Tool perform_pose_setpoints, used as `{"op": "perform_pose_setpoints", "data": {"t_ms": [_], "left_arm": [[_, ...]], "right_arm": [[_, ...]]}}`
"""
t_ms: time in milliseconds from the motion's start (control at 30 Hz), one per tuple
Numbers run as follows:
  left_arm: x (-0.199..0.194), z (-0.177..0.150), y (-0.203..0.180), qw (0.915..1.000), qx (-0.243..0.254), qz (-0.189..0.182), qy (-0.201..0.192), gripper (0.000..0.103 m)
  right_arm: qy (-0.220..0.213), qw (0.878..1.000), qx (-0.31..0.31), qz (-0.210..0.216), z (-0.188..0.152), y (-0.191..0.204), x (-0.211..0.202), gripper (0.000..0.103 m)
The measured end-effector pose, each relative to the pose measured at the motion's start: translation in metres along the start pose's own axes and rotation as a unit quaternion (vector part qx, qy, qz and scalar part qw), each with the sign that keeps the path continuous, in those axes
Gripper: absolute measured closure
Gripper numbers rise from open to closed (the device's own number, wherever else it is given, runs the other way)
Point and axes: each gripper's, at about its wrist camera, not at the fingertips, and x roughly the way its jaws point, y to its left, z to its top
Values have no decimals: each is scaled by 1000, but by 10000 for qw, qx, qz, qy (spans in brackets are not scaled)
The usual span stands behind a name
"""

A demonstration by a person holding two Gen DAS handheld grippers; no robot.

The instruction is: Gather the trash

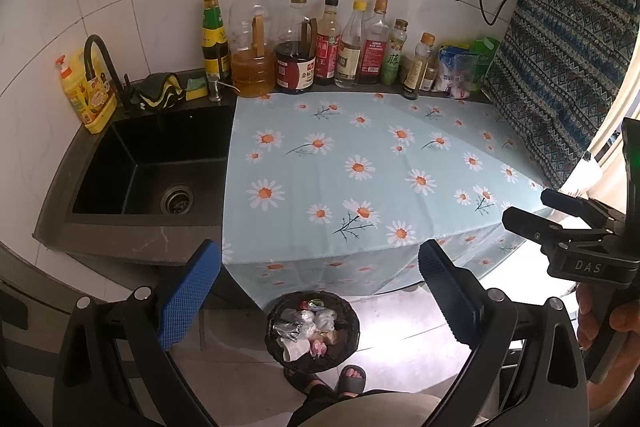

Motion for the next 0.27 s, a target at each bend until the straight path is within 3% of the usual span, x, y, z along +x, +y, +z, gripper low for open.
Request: {"op": "perform_pose_setpoints", "data": {"t_ms": [267], "left_arm": [[1,1,-5,10000,44,-2,-45,7]], "right_arm": [[27,10000,-21,43,0,-1,2,5]]}}
